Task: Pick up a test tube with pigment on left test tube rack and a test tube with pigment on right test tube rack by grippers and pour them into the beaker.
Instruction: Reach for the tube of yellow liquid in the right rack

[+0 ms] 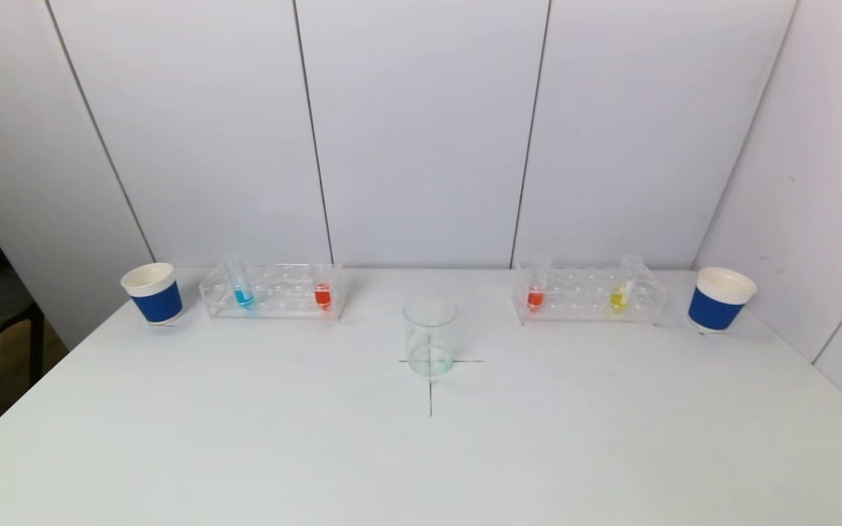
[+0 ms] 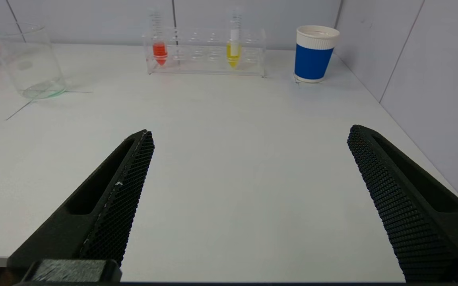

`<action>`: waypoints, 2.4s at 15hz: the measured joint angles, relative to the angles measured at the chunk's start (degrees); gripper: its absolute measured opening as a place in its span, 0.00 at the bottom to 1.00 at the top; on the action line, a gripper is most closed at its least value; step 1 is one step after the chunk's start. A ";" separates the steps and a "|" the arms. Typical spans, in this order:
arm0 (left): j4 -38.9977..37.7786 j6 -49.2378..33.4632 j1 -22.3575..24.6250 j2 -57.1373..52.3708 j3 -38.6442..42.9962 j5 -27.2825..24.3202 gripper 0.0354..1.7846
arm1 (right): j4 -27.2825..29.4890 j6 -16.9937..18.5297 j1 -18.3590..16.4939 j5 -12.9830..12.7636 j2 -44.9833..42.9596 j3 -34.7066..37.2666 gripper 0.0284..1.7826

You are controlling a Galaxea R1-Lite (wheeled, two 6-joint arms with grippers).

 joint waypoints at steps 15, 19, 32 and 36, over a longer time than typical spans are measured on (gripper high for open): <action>0.00 0.00 0.00 0.00 0.00 0.02 0.99 | 0.02 0.00 0.02 0.00 0.00 0.00 0.99; -0.02 -0.02 0.00 0.00 0.00 0.00 0.99 | 0.02 -0.02 0.02 -0.02 0.00 0.00 0.99; 0.00 0.00 0.00 0.00 0.00 0.02 0.99 | 13.65 -0.04 0.02 -0.27 0.65 -15.93 0.99; 0.00 0.00 0.00 0.00 0.00 0.00 0.99 | 14.65 -0.02 0.07 -0.18 5.97 -23.28 0.99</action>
